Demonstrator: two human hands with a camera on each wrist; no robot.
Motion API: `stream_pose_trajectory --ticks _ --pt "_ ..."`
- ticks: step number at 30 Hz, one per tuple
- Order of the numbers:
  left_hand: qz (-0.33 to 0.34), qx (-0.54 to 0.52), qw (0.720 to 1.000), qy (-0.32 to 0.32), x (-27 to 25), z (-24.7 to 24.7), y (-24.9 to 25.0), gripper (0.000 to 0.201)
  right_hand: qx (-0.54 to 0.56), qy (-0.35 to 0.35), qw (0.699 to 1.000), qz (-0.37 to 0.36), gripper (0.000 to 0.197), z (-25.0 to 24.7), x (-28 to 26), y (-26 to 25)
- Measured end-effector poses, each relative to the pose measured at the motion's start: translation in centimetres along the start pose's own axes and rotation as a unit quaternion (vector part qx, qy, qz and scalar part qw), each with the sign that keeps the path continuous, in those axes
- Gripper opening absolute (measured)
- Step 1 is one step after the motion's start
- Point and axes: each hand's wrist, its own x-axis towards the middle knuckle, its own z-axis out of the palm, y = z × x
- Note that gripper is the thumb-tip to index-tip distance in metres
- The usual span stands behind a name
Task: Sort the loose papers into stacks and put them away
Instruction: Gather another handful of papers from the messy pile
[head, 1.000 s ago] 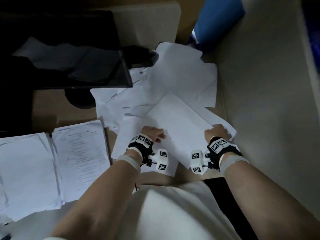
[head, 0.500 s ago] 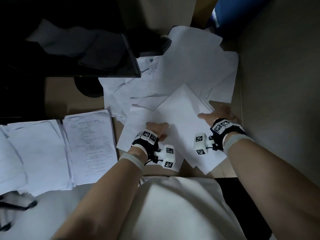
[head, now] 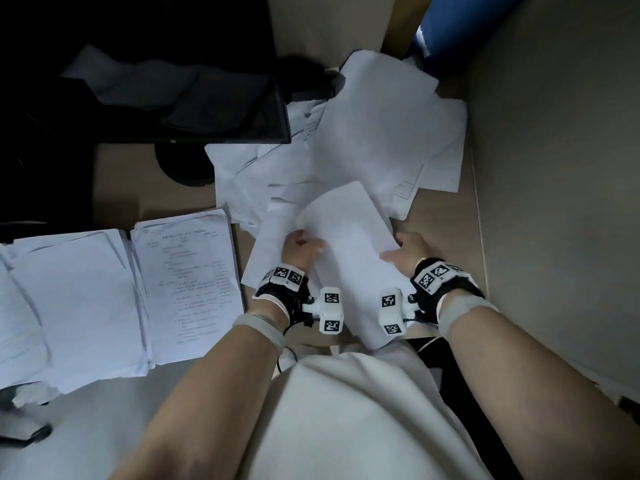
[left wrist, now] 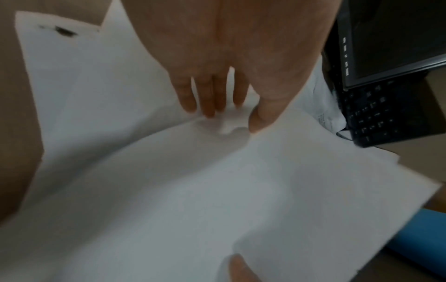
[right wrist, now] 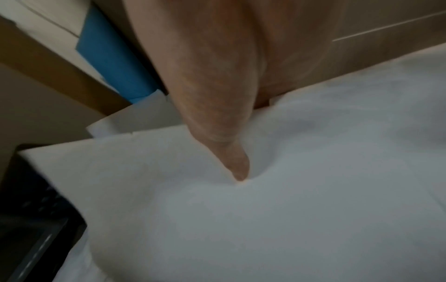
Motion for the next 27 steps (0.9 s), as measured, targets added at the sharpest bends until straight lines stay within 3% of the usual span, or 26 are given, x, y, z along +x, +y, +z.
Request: stream_pose_trajectory --ticks 3,8,9,12,14,20,23,27 --pt "-0.031 0.125 0.985 0.112 0.0 -3.2 -1.3 0.08 -0.033 0.034 0.996 -0.078 0.035 1.5 -1.1 -1.9" --pt "-0.095 0.097 0.983 0.125 -0.1 -7.1 -4.2 0.11 -0.081 0.048 0.982 -0.164 0.035 4.9 -0.5 -6.8" --pt "-0.1 0.099 0.983 0.119 0.1 -7.6 -4.6 0.11 -0.099 0.051 0.981 -0.16 0.038 5.6 -0.1 -7.2" --pt "-0.088 0.076 0.987 0.107 0.6 -8.8 -5.3 0.103 -0.157 0.028 0.983 -0.088 0.081 7.3 1.1 -7.4" --pt "-0.07 0.052 0.99 0.114 0.6 -9.3 -5.8 0.099 -0.21 0.032 0.976 -0.052 0.095 8.0 1.4 -6.7" --pt "-0.026 -0.009 0.999 0.046 1.0 -8.2 -6.8 0.115 -0.28 0.042 0.959 0.017 0.08 9.2 0.3 -4.5" --pt "-0.003 0.0 1.0 -0.001 -0.5 -7.1 -5.7 0.092 -0.256 0.035 0.966 0.03 0.079 9.1 -0.7 -3.7" --pt "0.011 0.023 1.0 0.013 -1.5 -6.4 -5.0 0.076 -0.126 0.037 0.991 0.032 0.08 7.9 -1.7 -1.9"
